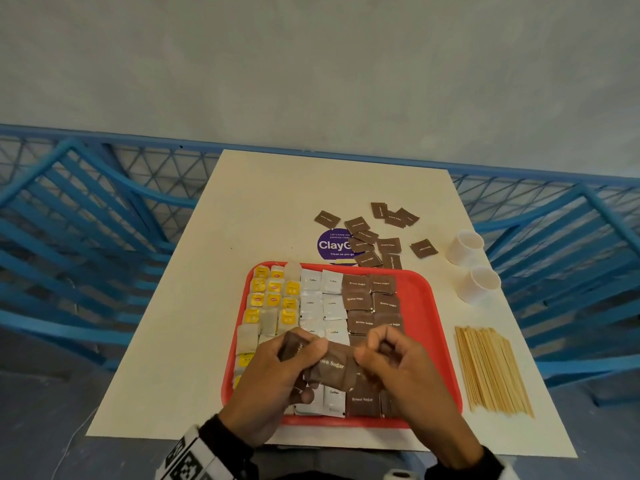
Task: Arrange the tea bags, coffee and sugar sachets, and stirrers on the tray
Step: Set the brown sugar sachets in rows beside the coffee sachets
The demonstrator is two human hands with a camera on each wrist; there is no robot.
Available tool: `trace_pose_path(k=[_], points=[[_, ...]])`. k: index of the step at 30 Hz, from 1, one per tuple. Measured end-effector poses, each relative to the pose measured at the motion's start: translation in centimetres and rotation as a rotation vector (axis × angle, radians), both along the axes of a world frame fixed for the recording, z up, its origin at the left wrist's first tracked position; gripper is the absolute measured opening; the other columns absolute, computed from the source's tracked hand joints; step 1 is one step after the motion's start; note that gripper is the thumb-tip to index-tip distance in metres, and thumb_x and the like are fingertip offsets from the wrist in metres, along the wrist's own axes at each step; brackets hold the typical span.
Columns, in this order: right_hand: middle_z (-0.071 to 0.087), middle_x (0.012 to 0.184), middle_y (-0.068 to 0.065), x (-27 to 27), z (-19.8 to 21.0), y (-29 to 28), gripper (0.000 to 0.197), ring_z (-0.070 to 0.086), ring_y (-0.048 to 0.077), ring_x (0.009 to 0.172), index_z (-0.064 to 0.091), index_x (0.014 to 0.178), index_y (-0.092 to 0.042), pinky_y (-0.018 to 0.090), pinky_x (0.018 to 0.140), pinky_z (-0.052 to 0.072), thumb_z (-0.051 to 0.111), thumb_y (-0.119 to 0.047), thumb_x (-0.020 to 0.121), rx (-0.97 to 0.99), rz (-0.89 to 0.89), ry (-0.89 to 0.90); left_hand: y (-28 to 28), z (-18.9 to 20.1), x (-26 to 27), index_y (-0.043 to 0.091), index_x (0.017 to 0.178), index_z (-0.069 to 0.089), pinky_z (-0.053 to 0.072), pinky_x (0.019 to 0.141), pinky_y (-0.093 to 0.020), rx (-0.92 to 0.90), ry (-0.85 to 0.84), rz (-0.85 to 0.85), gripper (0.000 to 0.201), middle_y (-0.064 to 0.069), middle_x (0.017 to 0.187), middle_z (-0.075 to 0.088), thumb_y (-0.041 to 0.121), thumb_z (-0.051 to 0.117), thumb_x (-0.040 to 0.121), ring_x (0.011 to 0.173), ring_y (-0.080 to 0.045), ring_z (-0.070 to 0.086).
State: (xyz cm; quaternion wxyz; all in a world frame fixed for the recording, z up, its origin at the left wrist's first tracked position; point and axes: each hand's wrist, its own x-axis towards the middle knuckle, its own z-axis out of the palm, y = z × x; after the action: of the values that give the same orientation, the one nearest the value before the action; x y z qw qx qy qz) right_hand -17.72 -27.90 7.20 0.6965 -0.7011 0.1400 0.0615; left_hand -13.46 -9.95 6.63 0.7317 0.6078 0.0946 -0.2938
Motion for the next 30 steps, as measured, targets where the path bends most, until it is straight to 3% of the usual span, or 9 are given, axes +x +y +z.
trace_pose_path(k=[3, 6, 8, 11, 16, 18, 20, 25, 30], points=[[0.064, 0.066, -0.001, -0.1, 0.1, 0.4, 0.011, 0.055, 0.006, 0.056, 0.067, 0.089, 0.0, 0.014, 0.054, 0.044, 0.071, -0.011, 0.088, 0.01, -0.004, -0.017, 0.0, 0.1, 0.2, 0.003, 0.091, 0.067, 0.042, 0.046, -0.025, -0.005, -0.031, 0.016, 0.026, -0.012, 0.076, 0.066, 0.028, 0.07, 0.085, 0.059, -0.014, 0.054], [0.066, 0.062, -0.001, -0.1, 0.0, 0.6, 0.008, 0.055, 0.006, 0.054, 0.076, 0.083, -0.005, 0.014, 0.054, 0.043, 0.072, -0.011, 0.087, -0.046, -0.056, -0.063, -0.1, 0.2, 0.2, 0.011, 0.078, 0.067, 0.04, 0.045, -0.027, -0.003, -0.045, 0.056, 0.02, -0.011, 0.076, 0.067, 0.026, 0.065, 0.09, 0.06, -0.015, 0.056], [0.065, 0.062, 0.001, 0.0, 0.1, 0.5, 0.007, 0.054, 0.006, 0.053, 0.076, 0.08, -0.006, 0.016, 0.054, 0.044, 0.073, -0.01, 0.086, -0.05, -0.106, -0.086, 0.1, 0.4, 0.2, 0.01, 0.079, 0.067, 0.04, 0.045, -0.026, -0.003, -0.058, 0.083, 0.025, -0.009, 0.071, 0.065, 0.032, 0.064, 0.09, 0.058, -0.015, 0.055], [0.065, 0.063, 0.004, 0.1, 0.3, -0.1, 0.009, 0.053, 0.007, 0.055, 0.076, 0.08, -0.008, 0.02, 0.055, 0.046, 0.073, -0.014, 0.086, -0.086, -0.142, -0.127, 0.5, 0.8, -0.1, 0.004, 0.083, 0.069, 0.04, 0.045, -0.026, 0.088, -0.154, -0.072, 0.037, -0.004, 0.061, 0.062, 0.042, 0.064, 0.084, 0.049, -0.014, 0.05], [0.068, 0.069, 0.01, 0.2, 0.4, -0.5, 0.025, 0.061, 0.011, 0.06, 0.072, 0.086, -0.003, 0.022, 0.059, 0.051, 0.078, -0.025, 0.075, -0.055, -0.048, -0.096, 0.3, 0.8, -0.4, 0.009, 0.073, 0.071, 0.038, 0.043, -0.024, 0.148, -0.312, -0.1, 0.027, -0.002, 0.06, 0.064, 0.029, 0.065, 0.091, 0.045, -0.012, 0.048], [0.067, 0.068, 0.008, -0.1, 0.2, -0.5, 0.022, 0.062, 0.012, 0.06, 0.069, 0.082, 0.0, 0.02, 0.057, 0.05, 0.078, -0.019, 0.075, -0.008, 0.006, -0.052, 0.3, 0.7, -0.1, 0.007, 0.073, 0.069, 0.036, 0.042, -0.023, 0.132, -0.316, -0.079, 0.027, -0.001, 0.057, 0.062, 0.026, 0.065, 0.092, 0.044, -0.012, 0.045], [0.069, 0.07, 0.009, -0.3, 0.1, -1.1, 0.012, 0.062, 0.015, 0.061, 0.07, 0.082, -0.002, 0.02, 0.057, 0.052, 0.077, -0.011, 0.076, 0.039, -0.019, -0.034, 0.3, 0.8, 0.2, 0.004, 0.074, 0.068, 0.034, 0.042, -0.023, 0.084, -0.302, -0.076, 0.027, -0.003, 0.058, 0.062, 0.024, 0.065, 0.091, 0.044, -0.012, 0.044], [0.072, 0.077, 0.011, -0.2, 0.6, -2.5, 0.023, 0.063, 0.017, 0.065, 0.075, 0.095, -0.008, 0.023, 0.061, 0.054, 0.075, -0.021, 0.076, 0.075, -0.098, -0.034, -0.5, 0.8, 0.5, 0.002, 0.076, 0.068, 0.036, 0.041, -0.024, 0.067, -0.305, -0.089, 0.028, -0.001, 0.059, 0.063, 0.024, 0.064, 0.092, 0.044, -0.012, 0.045], [0.067, 0.068, 0.008, 0.9, -0.8, -3.7, 0.014, 0.057, 0.013, 0.059, 0.074, 0.085, -0.003, 0.021, 0.055, 0.047, 0.074, -0.017, 0.084, -0.018, -0.207, -0.044, -1.9, 0.0, 0.9, 0.005, 0.082, 0.071, 0.041, 0.044, -0.027, 0.15, -0.335, -0.125, 0.025, -0.002, 0.066, 0.067, 0.024, 0.062, 0.096, 0.05, -0.014, 0.053]])
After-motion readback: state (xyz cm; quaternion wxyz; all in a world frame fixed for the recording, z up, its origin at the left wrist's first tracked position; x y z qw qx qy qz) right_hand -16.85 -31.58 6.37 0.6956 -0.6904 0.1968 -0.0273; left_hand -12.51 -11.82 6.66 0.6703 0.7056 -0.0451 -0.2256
